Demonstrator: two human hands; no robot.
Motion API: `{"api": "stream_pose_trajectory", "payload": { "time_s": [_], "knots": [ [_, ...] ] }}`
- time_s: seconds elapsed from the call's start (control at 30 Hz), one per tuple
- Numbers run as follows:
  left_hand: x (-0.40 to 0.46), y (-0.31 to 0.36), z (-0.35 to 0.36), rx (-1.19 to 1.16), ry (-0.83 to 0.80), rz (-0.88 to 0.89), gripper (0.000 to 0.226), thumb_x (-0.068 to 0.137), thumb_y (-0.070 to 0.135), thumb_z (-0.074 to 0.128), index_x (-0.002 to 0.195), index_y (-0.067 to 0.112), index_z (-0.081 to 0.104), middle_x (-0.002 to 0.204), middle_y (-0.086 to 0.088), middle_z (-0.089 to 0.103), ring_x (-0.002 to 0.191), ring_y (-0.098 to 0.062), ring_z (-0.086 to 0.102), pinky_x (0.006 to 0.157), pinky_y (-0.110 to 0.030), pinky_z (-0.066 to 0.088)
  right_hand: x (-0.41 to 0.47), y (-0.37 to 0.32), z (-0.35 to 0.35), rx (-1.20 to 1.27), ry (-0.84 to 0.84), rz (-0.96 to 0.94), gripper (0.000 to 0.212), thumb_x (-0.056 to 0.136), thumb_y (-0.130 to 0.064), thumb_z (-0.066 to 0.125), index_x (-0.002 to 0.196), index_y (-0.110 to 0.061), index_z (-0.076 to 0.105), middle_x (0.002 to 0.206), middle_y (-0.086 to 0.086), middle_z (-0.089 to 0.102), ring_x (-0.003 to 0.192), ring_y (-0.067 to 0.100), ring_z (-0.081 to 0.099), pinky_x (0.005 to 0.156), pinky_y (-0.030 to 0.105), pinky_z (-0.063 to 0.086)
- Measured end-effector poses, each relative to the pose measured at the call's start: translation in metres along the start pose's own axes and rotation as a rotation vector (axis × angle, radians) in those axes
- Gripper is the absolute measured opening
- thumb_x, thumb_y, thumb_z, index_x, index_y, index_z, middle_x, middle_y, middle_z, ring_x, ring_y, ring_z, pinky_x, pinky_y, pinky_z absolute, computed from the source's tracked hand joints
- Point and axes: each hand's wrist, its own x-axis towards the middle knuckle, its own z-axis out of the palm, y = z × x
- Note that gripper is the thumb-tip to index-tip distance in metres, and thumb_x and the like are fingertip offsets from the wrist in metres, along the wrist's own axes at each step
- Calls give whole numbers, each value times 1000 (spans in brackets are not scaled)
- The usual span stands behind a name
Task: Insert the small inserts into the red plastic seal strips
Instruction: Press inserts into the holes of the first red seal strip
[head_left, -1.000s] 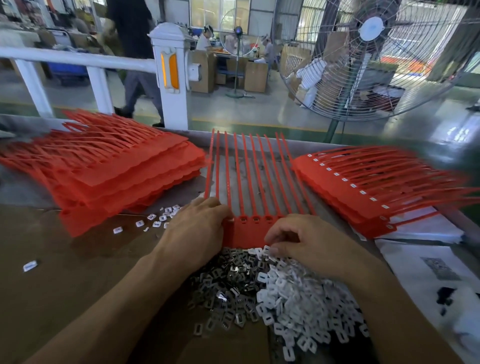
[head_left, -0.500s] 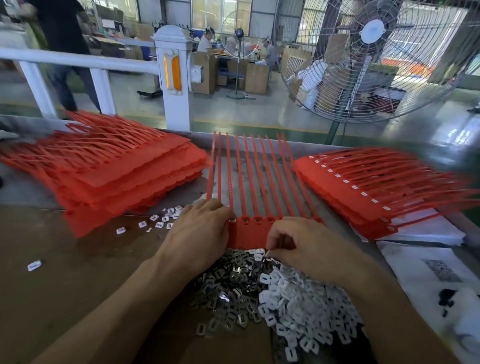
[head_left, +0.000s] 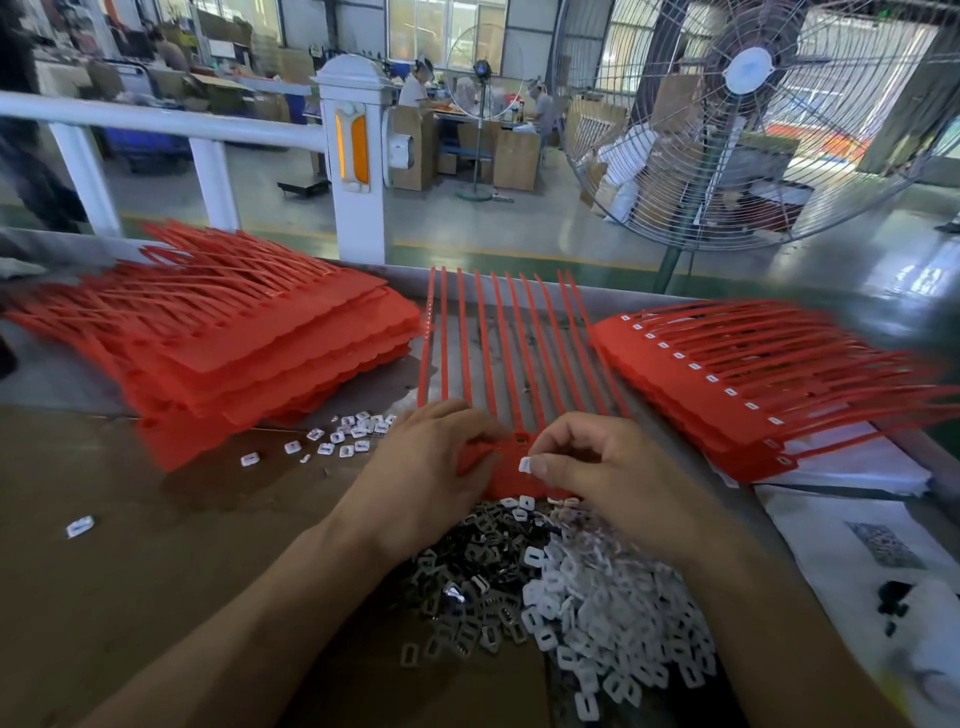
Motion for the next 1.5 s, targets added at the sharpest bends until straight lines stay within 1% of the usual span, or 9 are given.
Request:
{"api": "stream_pose_trajectory", "payload": {
  "time_s": [0.13,0.37,0.53,0.77,0.93,1.07,1.2,1.3,1.5],
  "knots": [
    [0,6,2,-69,46,37,16,86,25,77,96,33,68,93,19,66,94,-2,62,92,-42,45,3,3,7,203,47,52,5,93,-30,75,91,-26,76,87,2,76,82,21,71,85,37,57],
    [0,9,2,-61,99,117,10,89,24,77,95,29,69,91,17,68,91,-3,64,92,-40,43,5,4,9,311,35,75,21,82,-42,77,94,-25,78,89,6,76,74,11,65,76,28,56],
    [0,7,4,-43,121,115,7,90,25,75,93,27,69,91,17,67,91,-2,63,92,-35,42,5,6,11,281,33,73,16,84,-39,76,98,-32,79,80,-7,74,74,5,69,72,19,54],
    [2,8,7,-56,170,119,10,90,20,74,95,24,67,90,16,66,88,-2,63,88,-36,45,11,10,19,410,83,97,37,67,-49,82,98,-27,80,78,-3,73,73,10,68,75,28,56],
    [1,8,4,-34,148,159,18,94,20,70,108,31,66,102,22,63,96,1,61,94,-29,42,13,11,21,562,44,117,28,71,-38,86,93,-21,81,83,3,73,70,11,65,71,28,55],
    [2,7,3,-14,177,172,11,92,23,71,100,29,68,96,17,64,91,-1,61,90,-31,42,13,9,22,648,49,133,16,76,-26,87,89,-18,82,83,5,73,67,11,64,65,25,56],
    [2,5,5,-80,182,101,13,90,24,74,92,32,65,89,18,63,87,-5,62,82,-21,43,12,9,22,629,84,123,13,85,-27,81,92,-16,82,85,6,74,69,12,62,67,27,55],
    [2,2,10,-216,157,-24,14,90,24,73,87,34,64,85,17,66,84,-9,63,71,-13,44,11,7,21,496,103,93,26,83,-42,77,96,-19,80,86,4,75,72,11,63,72,29,56],
    [1,2,11,-230,124,-27,15,89,24,74,92,35,65,87,17,68,86,-9,66,71,-21,51,9,9,22,378,117,80,15,92,-38,72,97,-27,81,82,-1,76,70,8,66,68,20,55]
  ]
}}
